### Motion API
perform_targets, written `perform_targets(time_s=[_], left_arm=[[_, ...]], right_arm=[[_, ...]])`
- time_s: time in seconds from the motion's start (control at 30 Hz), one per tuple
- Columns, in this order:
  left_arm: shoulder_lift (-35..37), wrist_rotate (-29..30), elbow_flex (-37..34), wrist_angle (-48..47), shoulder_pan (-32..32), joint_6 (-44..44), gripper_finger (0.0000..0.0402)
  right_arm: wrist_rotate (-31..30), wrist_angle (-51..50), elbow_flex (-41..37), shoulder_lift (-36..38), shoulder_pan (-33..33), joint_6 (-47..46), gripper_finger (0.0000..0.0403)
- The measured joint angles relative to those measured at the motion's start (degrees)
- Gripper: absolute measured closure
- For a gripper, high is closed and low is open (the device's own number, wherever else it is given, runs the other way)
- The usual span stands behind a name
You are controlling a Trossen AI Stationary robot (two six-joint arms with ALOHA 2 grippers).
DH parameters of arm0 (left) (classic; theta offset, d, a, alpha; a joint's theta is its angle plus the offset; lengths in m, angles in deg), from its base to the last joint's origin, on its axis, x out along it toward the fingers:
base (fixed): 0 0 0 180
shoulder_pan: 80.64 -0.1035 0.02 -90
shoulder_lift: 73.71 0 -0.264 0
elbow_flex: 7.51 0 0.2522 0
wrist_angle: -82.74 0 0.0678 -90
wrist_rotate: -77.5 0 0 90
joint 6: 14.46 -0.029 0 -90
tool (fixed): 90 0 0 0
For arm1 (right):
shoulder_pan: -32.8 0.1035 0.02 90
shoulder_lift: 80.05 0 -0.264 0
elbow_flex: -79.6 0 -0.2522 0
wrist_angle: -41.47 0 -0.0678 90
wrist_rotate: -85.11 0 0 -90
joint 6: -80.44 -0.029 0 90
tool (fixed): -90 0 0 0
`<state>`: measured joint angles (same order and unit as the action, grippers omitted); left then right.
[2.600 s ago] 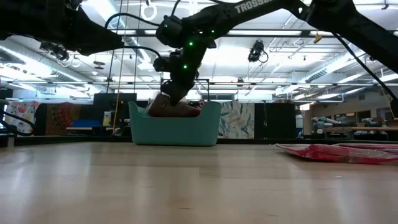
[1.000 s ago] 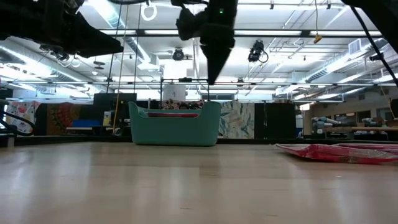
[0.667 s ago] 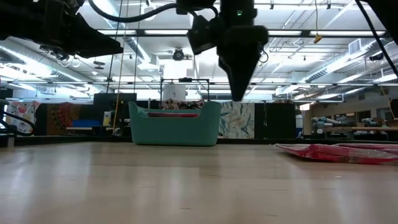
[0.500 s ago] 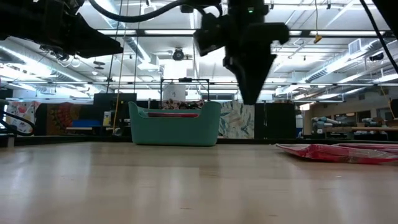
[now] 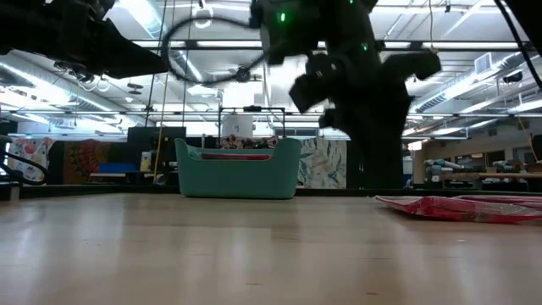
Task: Sort popcorn bags into baskets
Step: Put the red popcorn bag into the green bin
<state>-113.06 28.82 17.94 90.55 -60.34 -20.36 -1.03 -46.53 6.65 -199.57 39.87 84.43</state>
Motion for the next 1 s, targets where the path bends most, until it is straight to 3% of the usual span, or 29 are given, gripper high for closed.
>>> perform_targets(time_s=[0.13,0.33,0.53,0.77,1.0], left_arm=[[0.0,0.1,0.0,0.0,0.0,-0.4,0.0208],[0.0,-7.0,0.0,-0.6,0.1,0.7,0.0208],[0.0,-6.5,0.0,-0.9,0.0,0.8,0.0208],[0.0,-5.0,0.0,-0.9,0.0,0.7,0.0208],[0.0,-4.9,0.0,-0.9,0.0,0.3,0.0208]], right_arm=[[-1.7,-3.9,-0.2,-1.4,-1.3,1.6,0.0259],[-2.7,-7.6,-3.2,0.8,-4.8,-3.3,0.0259],[-2.7,-6.9,-10.4,1.2,-3.5,-7.9,0.0259],[-1.3,1.1,-14.3,1.3,-2.2,-9.9,0.0259],[-5.1,15.1,-9.2,1.4,-1.5,-6.1,0.0259]])
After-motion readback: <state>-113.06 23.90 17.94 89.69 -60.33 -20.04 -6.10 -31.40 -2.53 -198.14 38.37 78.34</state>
